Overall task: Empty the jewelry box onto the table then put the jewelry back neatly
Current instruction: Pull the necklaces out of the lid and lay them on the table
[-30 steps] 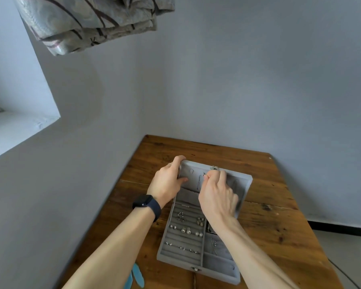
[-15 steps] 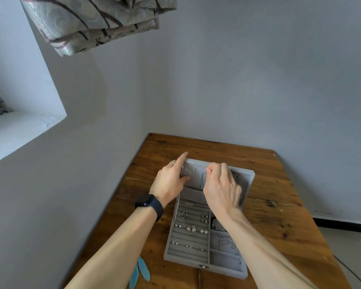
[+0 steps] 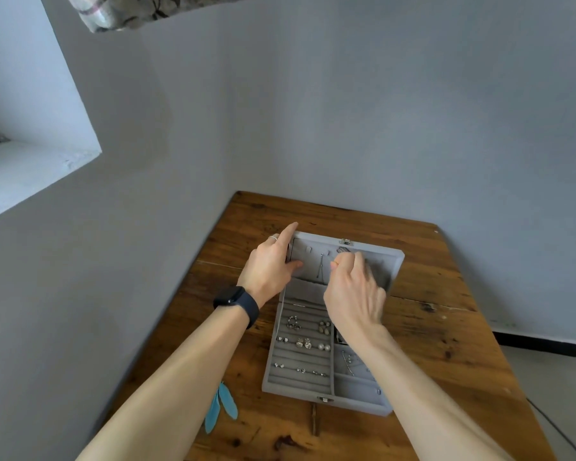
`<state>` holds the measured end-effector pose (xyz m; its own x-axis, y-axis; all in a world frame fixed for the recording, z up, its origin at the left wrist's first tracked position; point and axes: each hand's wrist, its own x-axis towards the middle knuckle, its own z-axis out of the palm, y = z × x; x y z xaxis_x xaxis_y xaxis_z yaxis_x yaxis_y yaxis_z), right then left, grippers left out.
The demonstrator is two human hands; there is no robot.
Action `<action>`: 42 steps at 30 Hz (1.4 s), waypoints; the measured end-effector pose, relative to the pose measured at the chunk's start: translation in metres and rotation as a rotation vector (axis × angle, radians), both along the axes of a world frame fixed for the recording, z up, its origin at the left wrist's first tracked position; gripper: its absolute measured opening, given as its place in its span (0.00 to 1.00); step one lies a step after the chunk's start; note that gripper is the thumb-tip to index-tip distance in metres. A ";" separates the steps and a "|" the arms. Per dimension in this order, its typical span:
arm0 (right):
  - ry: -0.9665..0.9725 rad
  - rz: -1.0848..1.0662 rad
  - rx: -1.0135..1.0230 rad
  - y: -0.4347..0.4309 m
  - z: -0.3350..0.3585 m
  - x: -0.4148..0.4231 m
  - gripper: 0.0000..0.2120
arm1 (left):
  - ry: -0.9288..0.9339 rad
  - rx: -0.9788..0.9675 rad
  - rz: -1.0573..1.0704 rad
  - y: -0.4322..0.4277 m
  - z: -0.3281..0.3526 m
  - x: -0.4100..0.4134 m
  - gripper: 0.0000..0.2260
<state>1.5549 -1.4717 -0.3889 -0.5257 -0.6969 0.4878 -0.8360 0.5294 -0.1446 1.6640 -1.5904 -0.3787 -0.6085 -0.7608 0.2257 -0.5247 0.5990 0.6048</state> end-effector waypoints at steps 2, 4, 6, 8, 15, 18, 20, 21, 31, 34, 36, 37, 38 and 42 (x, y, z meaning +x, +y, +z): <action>-0.107 -0.006 0.008 -0.001 0.006 0.009 0.08 | 0.003 -0.006 0.005 0.002 0.000 0.000 0.35; -0.250 -0.002 -0.063 -0.002 0.011 0.015 0.04 | 0.000 -0.010 0.004 0.003 0.000 0.001 0.35; -0.454 -0.023 -0.117 -0.004 0.015 0.017 0.02 | -0.003 -0.010 0.002 0.003 0.000 0.002 0.34; -0.631 -0.072 -0.113 -0.007 0.019 0.014 0.05 | -0.009 -0.021 -0.002 0.003 0.001 0.002 0.34; -0.846 -0.112 -0.099 -0.009 0.034 0.006 0.14 | -0.011 -0.057 -0.003 0.004 0.000 0.003 0.33; -1.279 -0.182 -0.494 -0.014 0.045 0.010 0.10 | -0.012 -0.093 -0.011 0.005 -0.002 0.005 0.33; -1.468 -0.203 -0.657 -0.017 0.048 0.015 0.08 | -0.010 -0.107 -0.009 0.005 -0.002 0.005 0.32; -1.494 -0.205 -0.677 -0.018 0.049 0.018 0.07 | -0.009 -0.110 -0.010 0.005 -0.002 0.006 0.32; -1.363 0.074 -0.427 0.000 0.057 0.016 0.04 | 0.049 0.018 -0.041 0.002 -0.001 0.005 0.34; -1.221 0.169 -0.406 0.011 0.066 0.007 0.05 | 0.095 0.088 -0.050 0.000 -0.001 0.003 0.35; -1.128 0.252 -0.390 0.017 0.075 0.000 0.05 | 0.112 0.134 -0.049 -0.001 0.000 0.002 0.35; -1.091 0.285 -0.380 0.020 0.080 -0.003 0.06 | 0.114 0.156 -0.049 -0.001 0.000 0.001 0.35; -1.059 0.309 -0.365 0.022 0.084 -0.005 0.06 | 0.114 0.179 -0.049 -0.001 0.002 0.000 0.35; -1.001 0.386 -0.317 0.034 0.099 -0.011 0.06 | 0.074 0.253 -0.026 0.001 0.013 -0.002 0.34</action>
